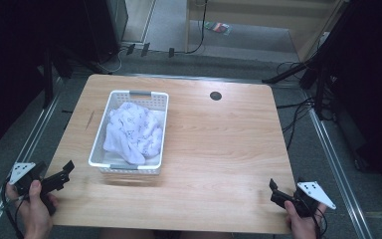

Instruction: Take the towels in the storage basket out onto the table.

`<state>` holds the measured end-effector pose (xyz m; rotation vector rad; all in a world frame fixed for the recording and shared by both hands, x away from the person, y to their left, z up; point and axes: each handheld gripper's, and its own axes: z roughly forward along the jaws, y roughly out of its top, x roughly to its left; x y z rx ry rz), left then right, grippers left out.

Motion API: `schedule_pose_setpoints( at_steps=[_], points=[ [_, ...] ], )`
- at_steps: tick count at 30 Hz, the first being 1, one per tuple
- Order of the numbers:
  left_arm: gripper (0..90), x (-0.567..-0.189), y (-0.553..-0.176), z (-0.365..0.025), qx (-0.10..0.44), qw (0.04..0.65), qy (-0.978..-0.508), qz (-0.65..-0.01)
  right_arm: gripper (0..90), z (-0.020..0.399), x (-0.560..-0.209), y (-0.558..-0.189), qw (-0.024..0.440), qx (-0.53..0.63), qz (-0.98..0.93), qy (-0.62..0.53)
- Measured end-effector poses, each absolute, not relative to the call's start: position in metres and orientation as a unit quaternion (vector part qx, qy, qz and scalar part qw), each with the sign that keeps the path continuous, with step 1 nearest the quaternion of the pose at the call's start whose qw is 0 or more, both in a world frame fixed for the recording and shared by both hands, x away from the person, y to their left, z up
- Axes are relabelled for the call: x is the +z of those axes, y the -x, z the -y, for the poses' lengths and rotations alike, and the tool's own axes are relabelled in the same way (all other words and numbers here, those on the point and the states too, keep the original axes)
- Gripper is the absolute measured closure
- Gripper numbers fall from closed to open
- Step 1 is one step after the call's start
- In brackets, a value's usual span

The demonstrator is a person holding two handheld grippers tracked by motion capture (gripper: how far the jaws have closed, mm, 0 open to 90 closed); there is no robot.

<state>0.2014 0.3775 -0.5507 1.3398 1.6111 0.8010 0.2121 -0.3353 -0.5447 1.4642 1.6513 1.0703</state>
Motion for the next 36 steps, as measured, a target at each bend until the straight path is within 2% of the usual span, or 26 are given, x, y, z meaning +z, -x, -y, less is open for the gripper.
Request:
schedule_pose_setpoints(
  at_steps=[3,8,12,17,26,29,36],
  points=[
    [0.0,-0.550,-0.202,-0.377,0.334,0.426,-0.533,-0.650,1.1,0.335,-0.545,-0.212,0.336,0.414,-0.634,-0.561],
    [0.0,-0.534,-0.199,-0.373,0.302,0.440,-0.560,-0.634,1.1,0.335,-0.545,-0.212,0.335,0.413,-0.634,-0.562],
    [0.0,-0.522,-0.197,-0.367,0.291,0.470,-0.562,-0.615,1.1,0.334,-0.546,-0.212,0.335,0.410,-0.637,-0.560],
    [0.0,-0.505,-0.204,-0.343,0.277,0.482,-0.576,-0.599,1.1,0.333,-0.546,-0.213,0.335,0.408,-0.638,-0.561],
    [0.0,-0.471,-0.228,-0.316,0.256,0.473,-0.615,-0.576,1.2,0.333,-0.546,-0.213,0.332,0.408,-0.638,-0.562],
    [0.0,-0.456,-0.246,-0.302,0.237,0.461,-0.640,-0.567,1.2,0.334,-0.546,-0.213,0.331,0.407,-0.639,-0.563],
    [0.0,-0.445,-0.285,-0.278,0.185,0.419,-0.681,-0.572,2.0,0.334,-0.546,-0.214,0.330,0.407,-0.642,-0.560]
  ],
)
